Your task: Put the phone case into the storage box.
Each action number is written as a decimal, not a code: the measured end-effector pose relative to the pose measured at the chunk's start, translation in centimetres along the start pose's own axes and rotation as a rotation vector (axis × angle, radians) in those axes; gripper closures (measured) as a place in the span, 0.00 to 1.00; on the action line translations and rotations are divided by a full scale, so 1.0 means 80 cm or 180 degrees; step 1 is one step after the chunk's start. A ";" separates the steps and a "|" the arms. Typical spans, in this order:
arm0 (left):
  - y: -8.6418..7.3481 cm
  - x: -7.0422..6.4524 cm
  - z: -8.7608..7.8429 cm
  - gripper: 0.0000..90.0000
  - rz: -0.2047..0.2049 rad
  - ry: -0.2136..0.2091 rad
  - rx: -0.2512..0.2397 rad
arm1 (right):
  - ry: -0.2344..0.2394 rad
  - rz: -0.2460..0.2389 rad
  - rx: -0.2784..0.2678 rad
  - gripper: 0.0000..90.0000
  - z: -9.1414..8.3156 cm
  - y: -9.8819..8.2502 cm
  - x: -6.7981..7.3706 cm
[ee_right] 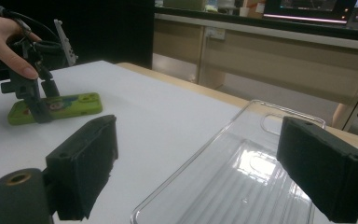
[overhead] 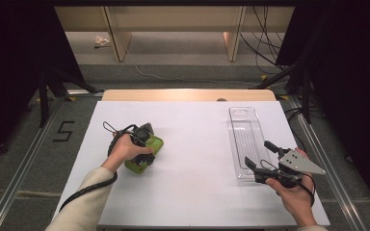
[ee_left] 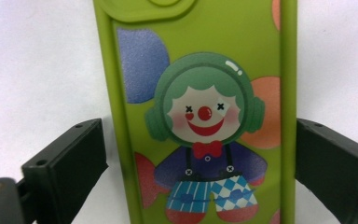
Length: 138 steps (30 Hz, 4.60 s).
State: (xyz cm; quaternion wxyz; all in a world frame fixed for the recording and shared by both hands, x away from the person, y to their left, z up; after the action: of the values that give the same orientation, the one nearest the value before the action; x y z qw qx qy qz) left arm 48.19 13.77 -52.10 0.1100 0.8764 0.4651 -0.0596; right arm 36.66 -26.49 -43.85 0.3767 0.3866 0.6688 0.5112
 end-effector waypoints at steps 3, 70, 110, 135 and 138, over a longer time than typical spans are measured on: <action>0.001 -0.001 0.000 0.07 0.0005 -0.0013 0.0015 | -0.0002 -0.0002 0.0003 0.15 0.000 0.000 0.000; -0.003 -0.001 -0.006 0.17 -0.0034 -0.0106 -0.0181 | -0.0001 0.0008 -0.0002 0.15 0.000 0.000 0.001; -0.037 -0.018 -0.039 0.17 0.0075 0.0049 -0.1925 | -0.0012 0.0028 -0.0004 0.15 0.002 0.001 0.003; -0.053 -0.025 -0.060 0.17 0.0135 0.0113 -0.2503 | 0.0021 -0.0012 -0.0008 0.13 0.008 0.007 0.014; -0.053 -0.028 -0.063 0.17 0.0155 0.0121 -0.2535 | 0.0032 -0.0035 -0.0004 0.12 0.008 0.010 0.016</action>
State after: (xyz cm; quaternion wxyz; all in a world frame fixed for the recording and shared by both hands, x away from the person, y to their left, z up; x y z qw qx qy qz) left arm 43.42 15.50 -47.34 0.4340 0.7768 0.4329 0.1442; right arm 36.82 -24.91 -43.36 0.3764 0.3801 0.6725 0.5115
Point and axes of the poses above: each handheld gripper's, and its own axes: z roughly forward along the jaws, y roughly out of its top, x roughly to its left, the point moved 5 cm from there along z, roughly forward along the jaws, and after that the axes turned 12 degrees about -y, right-handed, at the moved point
